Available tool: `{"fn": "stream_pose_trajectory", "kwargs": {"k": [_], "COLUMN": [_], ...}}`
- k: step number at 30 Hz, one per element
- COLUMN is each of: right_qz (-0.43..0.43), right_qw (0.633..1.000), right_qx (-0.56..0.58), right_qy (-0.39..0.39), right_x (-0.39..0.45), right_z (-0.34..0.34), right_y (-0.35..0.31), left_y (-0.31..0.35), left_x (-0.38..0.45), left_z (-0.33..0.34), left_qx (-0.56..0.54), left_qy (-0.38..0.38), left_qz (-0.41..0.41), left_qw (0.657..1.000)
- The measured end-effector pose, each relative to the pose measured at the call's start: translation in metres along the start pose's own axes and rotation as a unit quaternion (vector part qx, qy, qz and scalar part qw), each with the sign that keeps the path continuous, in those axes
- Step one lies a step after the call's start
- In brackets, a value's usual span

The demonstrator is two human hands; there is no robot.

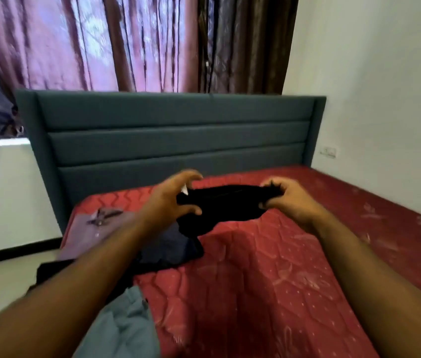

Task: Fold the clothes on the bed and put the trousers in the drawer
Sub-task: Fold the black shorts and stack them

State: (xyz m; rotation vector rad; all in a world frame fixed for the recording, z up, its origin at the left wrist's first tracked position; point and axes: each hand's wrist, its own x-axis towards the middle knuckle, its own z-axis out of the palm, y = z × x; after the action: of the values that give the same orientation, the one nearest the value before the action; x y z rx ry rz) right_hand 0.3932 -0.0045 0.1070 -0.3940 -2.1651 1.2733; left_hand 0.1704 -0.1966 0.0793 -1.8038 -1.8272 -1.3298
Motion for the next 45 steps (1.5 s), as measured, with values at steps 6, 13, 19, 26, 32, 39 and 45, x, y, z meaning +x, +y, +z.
{"fn": "stream_pose_trajectory", "kwargs": {"k": [6,13,19,26,32,39,45], "right_qz": [0.136,0.276,0.267,0.399,0.471,0.601,0.614], "right_qw": [0.936,0.883,0.946,0.912,0.876,0.773,0.742], "right_qx": [-0.205,-0.063,0.069,-0.072,-0.030,0.183,0.268], "right_qy": [-0.252,-0.374,-0.172,0.054,0.097,0.087,-0.013], "right_x": [-0.136,-0.179,-0.095,-0.024,-0.066,-0.099,-0.087], "right_z": [0.048,0.055,0.052,0.110,0.156,0.121,0.123], "right_y": [0.176,0.180,0.178,0.304,0.340,0.288,0.232], "left_y": [-0.019,0.016,-0.047,-0.148,-0.154,-0.096,-0.074], "left_x": [-0.210,-0.244,-0.127,-0.163,-0.237,-0.200,-0.186], "left_z": [0.103,0.091,0.081,0.171,0.216,0.175,0.134], "left_qx": [-0.033,-0.130,-0.163,0.043,-0.091,-0.452,-0.505], "left_qy": [-0.320,-0.457,-0.342,-0.119,-0.085,0.026,0.120], "left_qz": [-0.150,-0.268,-0.303,-0.527,-0.699,-0.733,-0.698], "left_qw": [0.935,0.838,0.874,0.841,0.704,0.507,0.493]}}
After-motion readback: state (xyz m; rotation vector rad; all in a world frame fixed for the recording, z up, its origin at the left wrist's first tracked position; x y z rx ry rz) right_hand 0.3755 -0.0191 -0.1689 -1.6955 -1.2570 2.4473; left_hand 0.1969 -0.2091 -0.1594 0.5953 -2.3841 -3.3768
